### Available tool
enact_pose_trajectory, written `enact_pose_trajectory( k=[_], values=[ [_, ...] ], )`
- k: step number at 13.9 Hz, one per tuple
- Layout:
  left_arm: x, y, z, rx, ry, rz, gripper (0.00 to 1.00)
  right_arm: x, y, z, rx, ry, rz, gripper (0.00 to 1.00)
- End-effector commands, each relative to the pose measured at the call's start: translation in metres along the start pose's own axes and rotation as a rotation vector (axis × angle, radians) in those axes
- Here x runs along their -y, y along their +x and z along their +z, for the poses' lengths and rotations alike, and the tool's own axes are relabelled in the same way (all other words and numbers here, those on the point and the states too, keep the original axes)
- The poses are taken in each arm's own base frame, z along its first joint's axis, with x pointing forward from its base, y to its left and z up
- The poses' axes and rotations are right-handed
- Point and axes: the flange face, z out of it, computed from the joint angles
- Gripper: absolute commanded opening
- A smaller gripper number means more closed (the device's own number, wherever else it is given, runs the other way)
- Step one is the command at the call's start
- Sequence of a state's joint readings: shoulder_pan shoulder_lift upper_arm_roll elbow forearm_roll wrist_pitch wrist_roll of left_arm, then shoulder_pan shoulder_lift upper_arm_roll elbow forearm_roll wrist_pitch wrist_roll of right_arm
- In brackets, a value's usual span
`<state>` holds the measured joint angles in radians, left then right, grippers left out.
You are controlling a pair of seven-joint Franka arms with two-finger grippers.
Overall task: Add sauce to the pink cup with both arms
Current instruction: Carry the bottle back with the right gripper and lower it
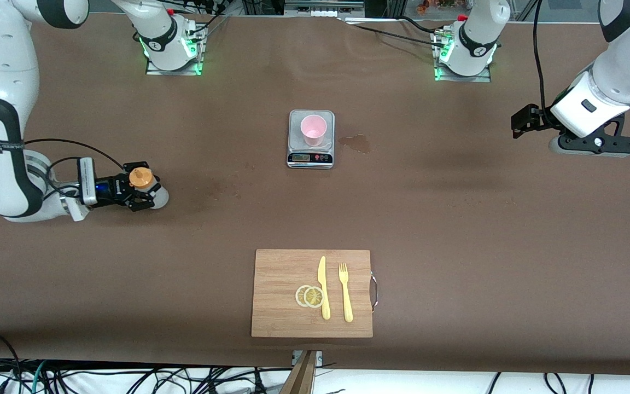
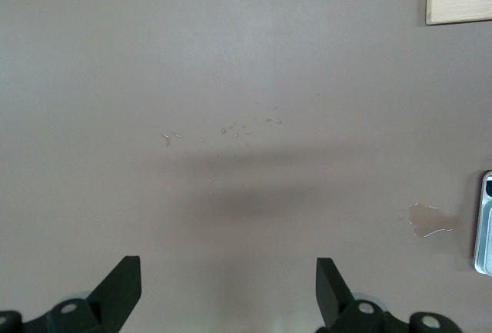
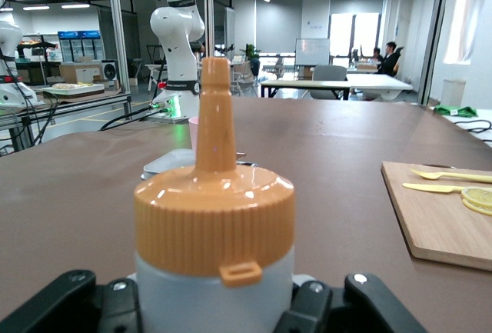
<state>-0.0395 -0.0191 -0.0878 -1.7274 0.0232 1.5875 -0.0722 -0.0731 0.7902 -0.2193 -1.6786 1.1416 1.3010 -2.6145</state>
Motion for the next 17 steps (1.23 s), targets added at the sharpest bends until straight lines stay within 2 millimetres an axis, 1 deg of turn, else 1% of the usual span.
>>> enact_pose_trajectory(
  k=[1,2,4,5,6,7,8,9,12,14,16,17],
  values=[
    [0.0,-0.003,-0.002,0.008,-0.017,0.018,1.0,-0.01,-0.016,0.022,-0.08,-0.021,-0.031,0.0],
    [0.0,-0.002,-0.002,0.006,-0.017,0.018,1.0,-0.011,-0.02,0.029,-0.09,-0.021,-0.03,0.0],
    [0.0,-0.003,-0.002,0.008,-0.017,0.018,1.0,-0.009,-0.039,0.045,-0.125,-0.035,-0.003,0.0],
    [0.0,-0.002,-0.002,0.006,-0.015,0.018,1.0,-0.007,-0.045,0.05,-0.134,-0.036,0.009,0.0],
    [0.001,-0.002,-0.002,0.006,-0.017,0.017,1.0,-0.008,-0.044,0.051,-0.137,-0.041,0.009,0.03],
    [0.0,-0.003,-0.002,0.008,-0.015,0.018,1.0,-0.008,-0.045,0.051,-0.139,-0.042,0.014,0.15],
    [0.001,-0.002,-0.002,0.006,-0.017,0.017,1.0,-0.009,-0.044,0.051,-0.141,-0.045,0.012,0.65],
    [0.001,-0.002,-0.002,0.006,-0.016,0.018,1.0,-0.011,-0.041,0.05,-0.154,-0.054,0.005,1.0],
    [0.001,-0.002,-0.002,0.006,-0.015,0.018,1.0,-0.015,-0.026,0.044,-0.179,-0.038,0.018,1.0],
    [0.001,-0.002,-0.002,0.008,-0.015,0.018,1.0,-0.018,-0.017,0.028,-0.157,-0.044,0.0,1.0],
    [0.001,-0.002,-0.002,0.008,-0.015,0.018,1.0,-0.013,-0.019,0.01,-0.125,-0.055,0.002,1.0],
    [0.001,-0.002,-0.002,0.008,-0.017,0.018,1.0,-0.01,-0.02,0.005,-0.114,-0.053,0.006,1.0]
  ],
)
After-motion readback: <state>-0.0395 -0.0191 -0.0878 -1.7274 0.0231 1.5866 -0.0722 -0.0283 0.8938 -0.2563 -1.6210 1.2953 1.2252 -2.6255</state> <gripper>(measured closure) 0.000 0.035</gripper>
